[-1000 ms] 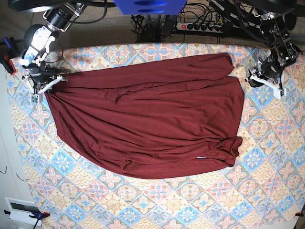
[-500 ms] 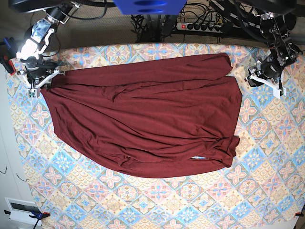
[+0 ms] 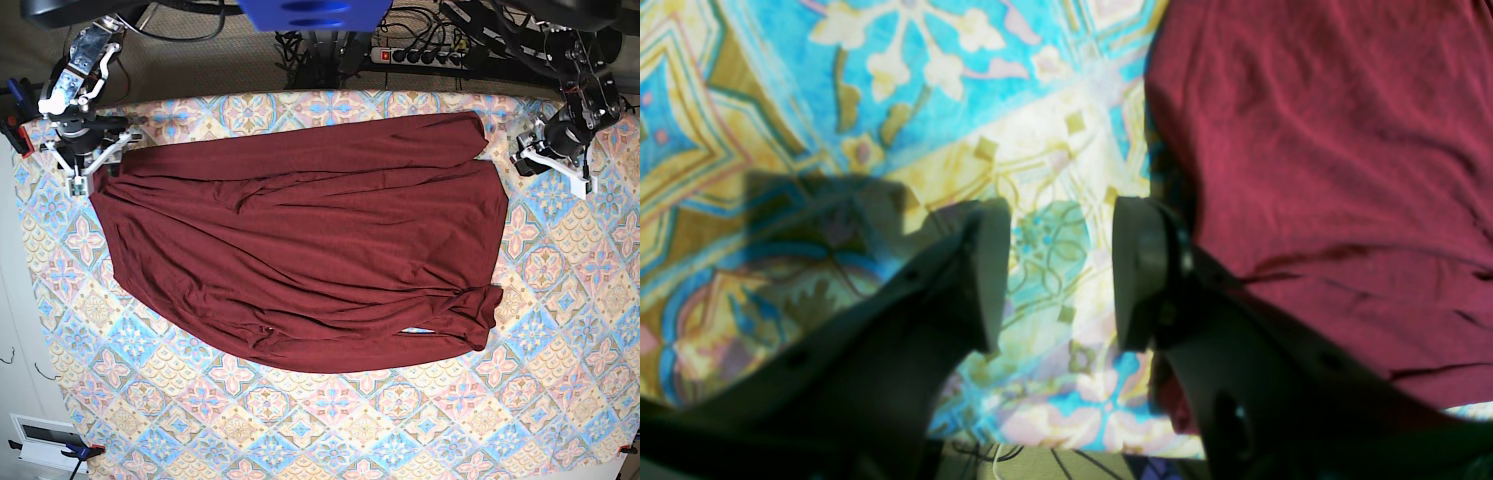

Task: Layout the t-shirt on the table in an organized manner, then fold the t-shirt properly
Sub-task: 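Lower the collar edge with both grippers and lay it flat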

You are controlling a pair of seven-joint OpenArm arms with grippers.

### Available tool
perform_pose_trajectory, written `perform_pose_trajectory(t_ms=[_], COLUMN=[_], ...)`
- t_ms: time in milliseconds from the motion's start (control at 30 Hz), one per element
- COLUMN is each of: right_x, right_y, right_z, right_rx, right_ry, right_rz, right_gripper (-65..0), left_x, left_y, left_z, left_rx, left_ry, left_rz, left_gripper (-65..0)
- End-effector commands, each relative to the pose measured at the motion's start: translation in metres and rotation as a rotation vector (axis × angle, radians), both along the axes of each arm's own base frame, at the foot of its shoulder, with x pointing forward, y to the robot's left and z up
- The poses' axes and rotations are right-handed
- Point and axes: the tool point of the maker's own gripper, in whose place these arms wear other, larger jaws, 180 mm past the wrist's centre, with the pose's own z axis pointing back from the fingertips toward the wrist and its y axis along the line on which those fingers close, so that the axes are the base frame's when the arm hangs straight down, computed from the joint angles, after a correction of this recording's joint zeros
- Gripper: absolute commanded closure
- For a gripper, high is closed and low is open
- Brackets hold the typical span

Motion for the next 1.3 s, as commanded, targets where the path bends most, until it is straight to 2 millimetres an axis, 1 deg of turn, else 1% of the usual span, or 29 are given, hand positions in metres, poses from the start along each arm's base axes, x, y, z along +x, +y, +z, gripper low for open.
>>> perform_pose_trajectory(t_ms=[0, 133, 233, 300, 367, 567, 667, 733, 867, 900, 967, 1000, 1033, 1067, 1133, 1200, 1267], right_x=[0.016, 0.018, 0.019, 0.019, 0.019, 0.019, 0.019, 0.019, 0.019, 0.019, 0.019, 0.019, 0.019, 0.019, 0.019, 0.019, 0.02], right_y=[-0.004, -0.003, -0.004, -0.004, -0.004, -0.004, -0.004, -0.004, -0.004, -0.004, -0.004, -0.003, -0.003, -0.003, -0.003, -0.003, -0.003], right_z=[0.023, 0.028, 0.027, 0.027, 0.027, 0.026, 0.026, 0.026, 0.026, 0.026, 0.026, 0.026, 0.027, 0.027, 0.027, 0.027, 0.027], right_rx=[-0.033, -0.041, -0.04, -0.04, -0.04, -0.04, -0.04, -0.04, -0.04, -0.04, -0.04, -0.039, -0.04, -0.04, -0.04, -0.038, -0.038], right_ry=[-0.078, -0.09, -0.089, -0.09, -0.09, -0.083, -0.086, -0.086, -0.086, -0.086, -0.086, -0.086, -0.087, -0.087, -0.087, -0.089, -0.091], right_rz=[0.016, 0.022, 0.02, 0.019, 0.019, 0.019, 0.02, 0.02, 0.02, 0.02, 0.02, 0.02, 0.02, 0.02, 0.02, 0.021, 0.021], right_gripper=[-27.4, -27.4, -27.4, -27.4, -27.4, -27.2, -27.2, -27.2, -27.2, -27.2, -27.2, -27.2, -27.2, -27.2, -27.2, -27.2, -27.2], left_x=[0.002, -0.008, -0.019, -0.026, -0.033, -0.038, -0.04, -0.041, -0.04, -0.039, -0.038, -0.038, -0.038, -0.038, -0.036, -0.036, -0.033], left_y=[0.003, -0.016, -0.026, -0.031, -0.046, -0.077, -0.083, -0.083, -0.096, -0.099, -0.106, -0.106, -0.106, -0.106, -0.102, -0.101, -0.095], left_z=[0.012, 0.026, 0.026, 0.023, 0.015, 0.003, -0.001, -0.008, -0.032, -0.036, -0.037, -0.037, -0.037, -0.036, -0.035, -0.034, -0.024], left_rx=[0.026, -0.007, -0.049, -0.069, -0.101, -0.162, -0.172, -0.177, -0.22, -0.23, -0.244, -0.246, -0.247, -0.246, -0.238, -0.235, -0.214], left_ry=[-0.029, -0.058, -0.05, -0.034, -0.005, 0.019, 0.025, 0.038, 0.093, 0.102, 0.104, 0.104, 0.105, 0.102, 0.094, 0.091, 0.064], left_rz=[-0.019, -0.067, -0.078, -0.084, -0.117, -0.156, -0.143, -0.126, -0.141, -0.145, -0.158, -0.157, -0.157, -0.155, -0.151, -0.152, -0.15], left_gripper=[-25.7, -25.7, -25.7, -25.7, -25.7, -25.7, -25.7, -25.7, -24.9, -24.9, -24.7, -24.0, -21.1, -16.2, 0.0, 0.0, 0.0])
